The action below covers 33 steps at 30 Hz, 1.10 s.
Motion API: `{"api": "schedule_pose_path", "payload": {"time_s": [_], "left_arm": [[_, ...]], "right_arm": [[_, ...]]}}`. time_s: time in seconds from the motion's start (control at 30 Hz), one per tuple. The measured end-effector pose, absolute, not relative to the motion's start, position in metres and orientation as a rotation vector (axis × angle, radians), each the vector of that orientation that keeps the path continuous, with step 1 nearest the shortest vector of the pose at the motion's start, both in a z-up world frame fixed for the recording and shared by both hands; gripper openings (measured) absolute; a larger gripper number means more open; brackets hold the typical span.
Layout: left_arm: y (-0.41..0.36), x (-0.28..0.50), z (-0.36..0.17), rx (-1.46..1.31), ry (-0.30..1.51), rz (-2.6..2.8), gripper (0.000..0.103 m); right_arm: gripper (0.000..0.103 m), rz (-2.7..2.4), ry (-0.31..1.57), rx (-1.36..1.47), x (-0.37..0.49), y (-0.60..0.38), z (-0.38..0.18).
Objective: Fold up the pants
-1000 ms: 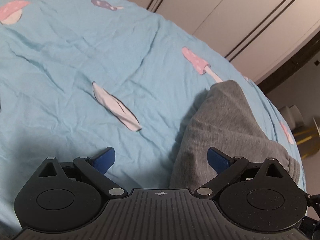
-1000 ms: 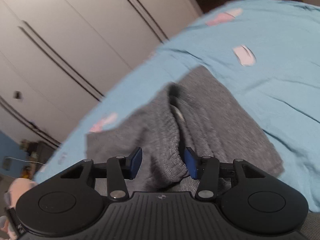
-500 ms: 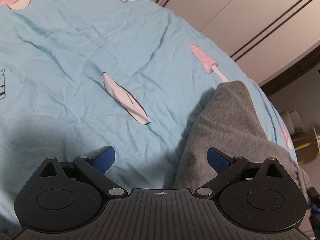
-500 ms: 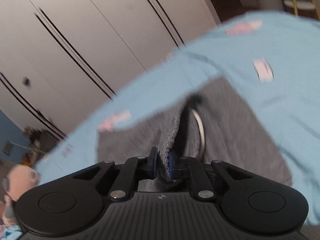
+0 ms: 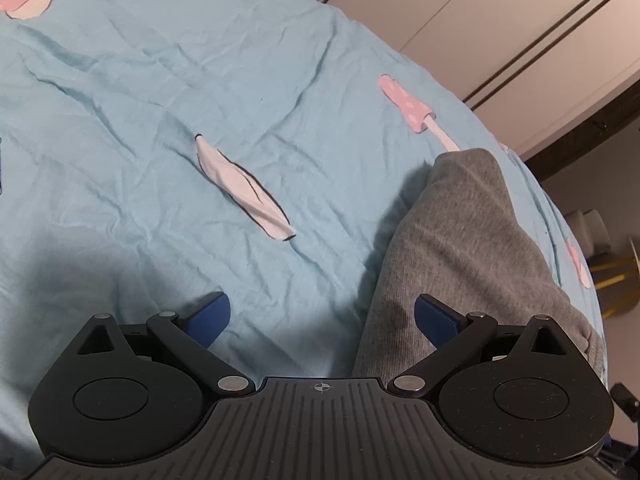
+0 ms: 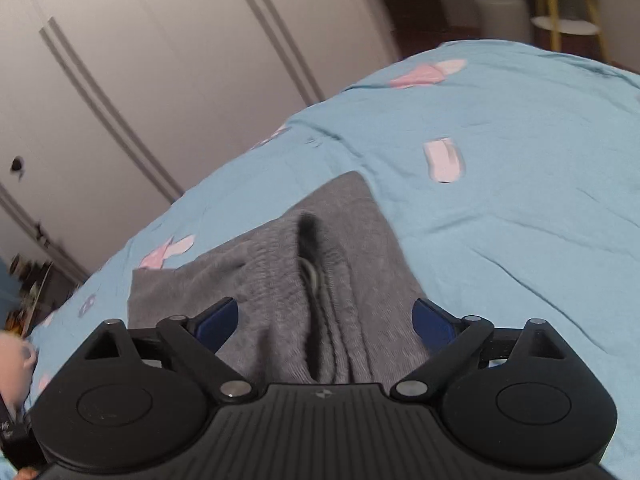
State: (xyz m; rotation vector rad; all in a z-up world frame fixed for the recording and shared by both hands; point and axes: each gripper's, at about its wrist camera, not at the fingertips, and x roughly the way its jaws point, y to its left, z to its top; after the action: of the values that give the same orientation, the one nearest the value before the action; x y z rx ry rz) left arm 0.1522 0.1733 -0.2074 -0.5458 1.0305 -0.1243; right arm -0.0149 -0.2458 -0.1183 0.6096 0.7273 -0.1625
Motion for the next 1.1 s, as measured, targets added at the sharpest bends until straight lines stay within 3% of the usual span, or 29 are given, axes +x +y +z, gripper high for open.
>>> {"api": "schedule_pose_path", "payload": {"time_s": [0.17,0.27,0.33,0.4,0.5,0.57,0.63,0.7,0.73,0.77,0.8,0.83,0.9,1.0,1.1], "left_arm": [[0.174,0.152,-0.208,-0.544,1.030,-0.123,0.101],[0.173,0.153,-0.210,-0.545,1.036,-0.115,0.101],[0.171,0.155,-0.211,-0.535,1.035,-0.113,0.101],[0.168,0.156,-0.211,-0.514,1.032,-0.115,0.101],[0.162,0.157,-0.211,-0.467,1.031,-0.118,0.101],[0.160,0.157,-0.211,-0.449,1.028,-0.121,0.101],[0.160,0.157,-0.211,-0.445,1.027,-0.121,0.101],[0.160,0.157,-0.210,-0.444,1.027,-0.118,0.101],[0.160,0.157,-0.210,-0.444,1.027,-0.117,0.101],[0.160,0.157,-0.210,-0.442,1.026,-0.116,0.101],[0.160,0.157,-0.210,-0.441,1.025,-0.117,0.101],[0.160,0.157,-0.210,-0.442,1.025,-0.117,0.101],[0.160,0.158,-0.210,-0.441,1.024,-0.117,0.101],[0.161,0.157,-0.210,-0.442,1.020,-0.117,0.101],[0.162,0.157,-0.209,-0.454,1.017,-0.115,0.101]], "right_arm": [[0.092,-0.095,0.843,0.652,0.018,-0.244,-0.146],[0.078,-0.089,0.880,0.693,0.026,-0.246,-0.161],[0.060,-0.072,0.865,0.650,0.023,-0.244,-0.156],[0.054,-0.027,0.827,0.613,0.018,-0.241,-0.146],[0.060,0.000,0.832,0.662,0.021,-0.250,-0.151],[0.069,0.017,0.864,0.721,0.027,-0.257,-0.163],[0.089,0.054,0.881,0.779,0.036,-0.260,-0.173],[0.099,0.094,0.879,0.802,0.043,-0.256,-0.176],[0.099,0.085,0.882,0.789,0.046,-0.253,-0.175],[0.097,0.071,0.883,0.763,0.048,-0.248,-0.173],[0.085,0.055,0.875,0.718,0.049,-0.244,-0.171],[0.065,0.027,0.872,0.668,0.049,-0.239,-0.169],[0.049,-0.004,0.871,0.643,0.047,-0.240,-0.166],[0.040,0.001,0.830,0.689,0.042,-0.244,-0.155],[0.038,0.019,0.755,0.697,0.041,-0.240,-0.130]]}}
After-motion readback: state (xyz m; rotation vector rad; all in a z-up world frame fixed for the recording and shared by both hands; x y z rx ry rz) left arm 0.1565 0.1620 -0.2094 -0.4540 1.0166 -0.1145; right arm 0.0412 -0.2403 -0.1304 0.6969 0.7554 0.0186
